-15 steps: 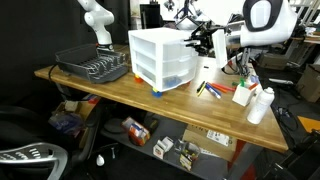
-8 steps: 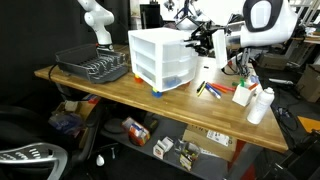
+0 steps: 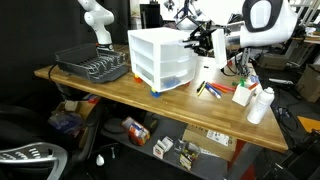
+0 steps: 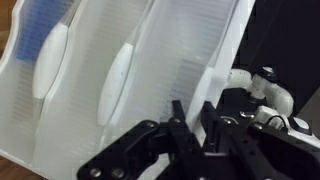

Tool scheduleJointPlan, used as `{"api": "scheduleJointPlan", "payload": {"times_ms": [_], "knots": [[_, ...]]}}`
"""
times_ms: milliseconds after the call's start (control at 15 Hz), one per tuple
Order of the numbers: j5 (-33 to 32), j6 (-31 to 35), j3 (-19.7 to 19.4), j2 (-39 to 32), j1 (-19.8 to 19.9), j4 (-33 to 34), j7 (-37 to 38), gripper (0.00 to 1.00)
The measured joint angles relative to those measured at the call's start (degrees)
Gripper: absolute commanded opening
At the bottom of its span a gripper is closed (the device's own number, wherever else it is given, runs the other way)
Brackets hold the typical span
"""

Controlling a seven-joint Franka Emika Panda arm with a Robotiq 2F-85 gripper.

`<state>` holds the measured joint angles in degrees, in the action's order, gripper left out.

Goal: Open the topmost drawer

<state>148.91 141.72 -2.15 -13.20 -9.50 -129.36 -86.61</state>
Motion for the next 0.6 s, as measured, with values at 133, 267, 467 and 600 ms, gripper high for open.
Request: {"api": "scheduleJointPlan", "payload": {"times_ms": [133, 267, 467, 600], "knots": [[-0.02, 0.23, -0.1, 0.04, 0.02, 0.04, 0.17, 0.06], [-0.13, 0.71, -0.1, 0.15, 0.02, 0.1, 0.48, 0.06], [-0.94, 1.51, -0.05, 0.45, 0.01, 0.08, 1.52, 0.06], [-1.78, 2.47, 0.04, 1.0, 0.0, -0.16, 2.77, 0.06]]}}
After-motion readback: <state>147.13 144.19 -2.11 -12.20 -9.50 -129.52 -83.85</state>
